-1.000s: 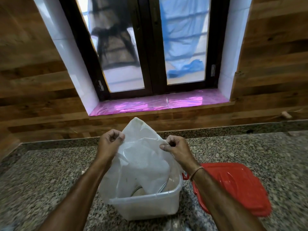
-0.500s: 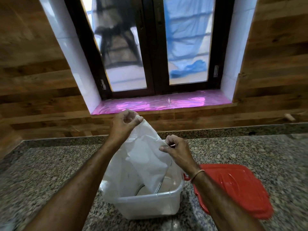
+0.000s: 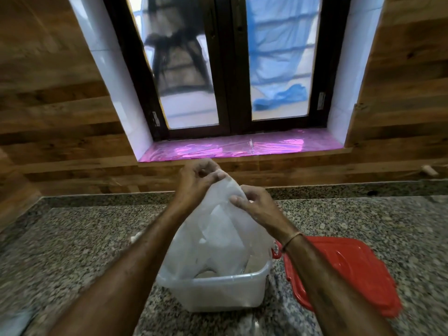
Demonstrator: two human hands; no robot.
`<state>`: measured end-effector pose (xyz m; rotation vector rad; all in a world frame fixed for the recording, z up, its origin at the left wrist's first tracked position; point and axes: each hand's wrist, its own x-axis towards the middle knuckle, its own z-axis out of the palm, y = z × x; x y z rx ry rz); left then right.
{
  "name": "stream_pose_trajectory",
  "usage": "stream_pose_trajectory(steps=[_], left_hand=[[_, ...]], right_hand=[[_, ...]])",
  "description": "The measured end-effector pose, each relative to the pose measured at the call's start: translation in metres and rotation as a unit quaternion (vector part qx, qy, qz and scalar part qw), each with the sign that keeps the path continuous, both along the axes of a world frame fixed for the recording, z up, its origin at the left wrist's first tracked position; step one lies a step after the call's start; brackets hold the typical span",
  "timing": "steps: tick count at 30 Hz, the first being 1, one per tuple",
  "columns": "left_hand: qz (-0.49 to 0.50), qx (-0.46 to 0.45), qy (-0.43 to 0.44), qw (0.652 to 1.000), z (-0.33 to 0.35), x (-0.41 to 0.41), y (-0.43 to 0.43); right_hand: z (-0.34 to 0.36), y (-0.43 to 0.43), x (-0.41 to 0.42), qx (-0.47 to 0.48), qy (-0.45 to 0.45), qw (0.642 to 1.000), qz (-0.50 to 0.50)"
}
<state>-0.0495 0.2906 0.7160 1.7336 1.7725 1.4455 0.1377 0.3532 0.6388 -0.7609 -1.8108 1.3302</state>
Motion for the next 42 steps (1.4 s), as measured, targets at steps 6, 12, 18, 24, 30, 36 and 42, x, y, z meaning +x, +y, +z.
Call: stream_pose_trajectory(steps=[6, 12, 18, 24, 30, 36, 42], left_hand=[[0.064, -0.156, 0.080, 0.982, -0.015, -0.034, -0.029], [0.037, -0.263, 0.079, 0.961, -0.036, -0.065, -0.076], [0.058, -0.197, 0.069, 0.976, -0.054, -0.071, -0.095], [0.172, -0.145, 0.125, 0.966, -0.054, -0.070, -0.098], [0.171, -0.075, 0.304, 0.934, -0.019, -0.044, -0.081], [0.195, -0.035, 0.321, 0.926, -0.005, -0.037, -0.074], [0.192, -0.072, 0.071, 0.976, -0.018, -0.076, -0.103]], right_hand=[[-0.007, 0.005, -0.003, -0.108, 0.119, 0.987, -0.024], [-0.007, 0.000, -0.009, -0.149, 0.176, 0.972, -0.039], [-0.008, 0.000, -0.021, -0.193, 0.186, 0.957, -0.106], [-0.010, 0.008, -0.019, -0.045, 0.067, 0.987, -0.141], [0.047, 0.010, -0.041, 0.368, -0.238, 0.897, -0.054], [0.052, 0.010, -0.070, 0.390, -0.270, 0.880, -0.033], [0.051, 0.010, -0.071, 0.353, -0.222, 0.905, -0.079]])
